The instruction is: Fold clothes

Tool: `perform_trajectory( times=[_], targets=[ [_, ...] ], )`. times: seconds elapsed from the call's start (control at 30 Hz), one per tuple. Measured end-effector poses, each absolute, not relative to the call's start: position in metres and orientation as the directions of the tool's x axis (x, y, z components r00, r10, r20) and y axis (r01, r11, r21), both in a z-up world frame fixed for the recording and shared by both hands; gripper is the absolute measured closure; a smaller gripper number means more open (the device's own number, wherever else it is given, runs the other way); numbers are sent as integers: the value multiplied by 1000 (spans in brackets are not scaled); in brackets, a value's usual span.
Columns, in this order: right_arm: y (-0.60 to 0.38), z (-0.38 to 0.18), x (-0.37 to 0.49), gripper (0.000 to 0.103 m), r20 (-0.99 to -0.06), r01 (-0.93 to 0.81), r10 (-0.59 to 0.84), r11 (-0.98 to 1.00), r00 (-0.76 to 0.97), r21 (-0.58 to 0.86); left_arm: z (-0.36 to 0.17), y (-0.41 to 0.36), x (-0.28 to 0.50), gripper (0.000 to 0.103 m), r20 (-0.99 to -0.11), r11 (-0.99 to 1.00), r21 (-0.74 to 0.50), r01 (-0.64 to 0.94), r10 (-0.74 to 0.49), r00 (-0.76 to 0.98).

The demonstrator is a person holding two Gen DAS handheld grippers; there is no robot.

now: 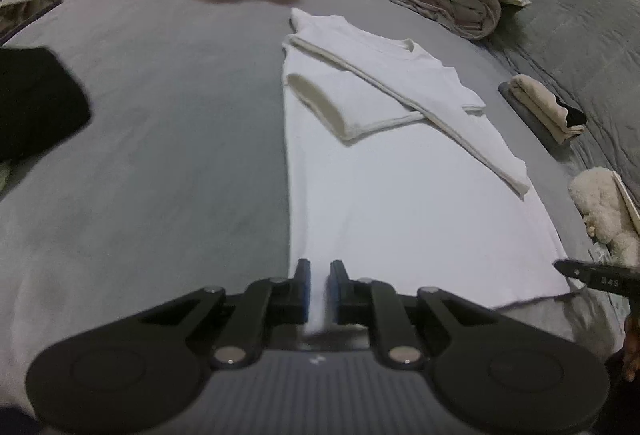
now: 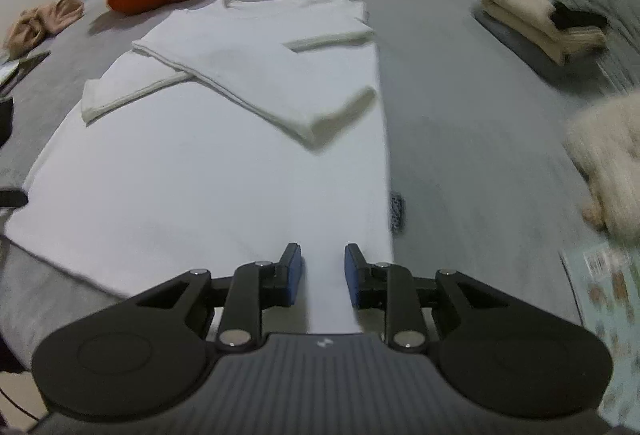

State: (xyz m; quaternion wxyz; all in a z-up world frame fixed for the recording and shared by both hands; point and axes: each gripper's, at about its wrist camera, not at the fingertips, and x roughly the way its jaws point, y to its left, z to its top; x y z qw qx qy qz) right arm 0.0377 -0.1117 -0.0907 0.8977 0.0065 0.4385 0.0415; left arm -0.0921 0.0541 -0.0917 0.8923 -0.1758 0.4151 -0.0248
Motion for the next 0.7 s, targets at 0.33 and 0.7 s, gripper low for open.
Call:
perform_trajectory(
  times=[0.33,0.7],
  targets=[
    [-161,-75,-22,70,-670,227,125,882,731,412,-92,78,-123,59,-662,821,-541,-183,-282,694],
    [-155,-98,5,67,-713,279,87,882,696,380,-99,61,-99,54,-652,832,-526,-174,-264,711]
  ],
)
